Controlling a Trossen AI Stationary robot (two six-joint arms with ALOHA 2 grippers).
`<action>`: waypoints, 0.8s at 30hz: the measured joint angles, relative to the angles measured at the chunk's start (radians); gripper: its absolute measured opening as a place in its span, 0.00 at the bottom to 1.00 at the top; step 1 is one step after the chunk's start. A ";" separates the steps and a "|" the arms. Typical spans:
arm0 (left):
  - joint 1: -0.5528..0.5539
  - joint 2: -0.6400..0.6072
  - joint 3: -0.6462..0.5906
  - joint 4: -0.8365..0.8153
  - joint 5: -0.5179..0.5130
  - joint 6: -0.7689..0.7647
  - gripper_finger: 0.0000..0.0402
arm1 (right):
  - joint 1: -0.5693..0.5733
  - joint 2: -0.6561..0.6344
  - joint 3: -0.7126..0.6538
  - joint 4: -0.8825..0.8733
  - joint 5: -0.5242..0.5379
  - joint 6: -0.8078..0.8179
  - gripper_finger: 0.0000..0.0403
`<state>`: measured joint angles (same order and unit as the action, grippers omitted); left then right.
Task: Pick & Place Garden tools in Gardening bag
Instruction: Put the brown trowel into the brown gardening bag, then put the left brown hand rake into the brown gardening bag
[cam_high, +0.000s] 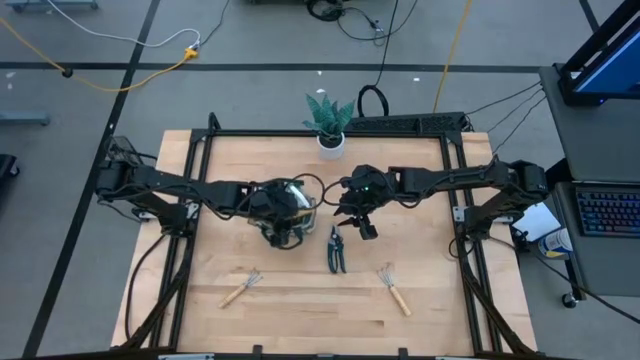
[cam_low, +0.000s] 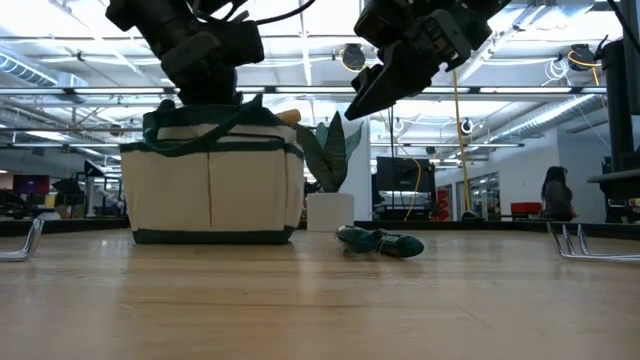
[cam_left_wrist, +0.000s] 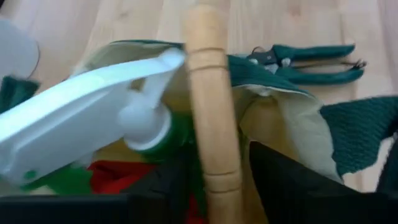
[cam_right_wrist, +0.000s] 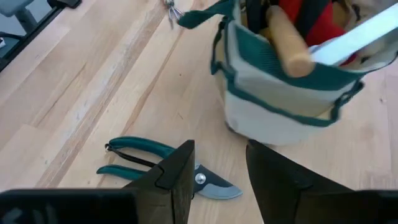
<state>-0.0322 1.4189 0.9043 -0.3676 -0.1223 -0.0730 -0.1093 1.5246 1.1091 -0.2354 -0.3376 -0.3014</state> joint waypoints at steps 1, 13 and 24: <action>0.000 0.000 0.000 -0.005 -0.001 0.013 0.45 | 0.000 0.000 0.000 0.000 0.000 0.001 0.33; -0.029 -0.130 0.084 -0.073 -0.030 0.097 0.57 | 0.000 0.000 -0.001 0.000 -0.003 0.049 0.33; -0.095 -0.264 0.122 -0.306 0.027 -0.059 0.57 | 0.000 0.000 -0.001 -0.001 -0.004 0.054 0.33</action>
<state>-0.1274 1.1546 1.0264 -0.6740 -0.0956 -0.1319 -0.1093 1.5246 1.1079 -0.2363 -0.3420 -0.2474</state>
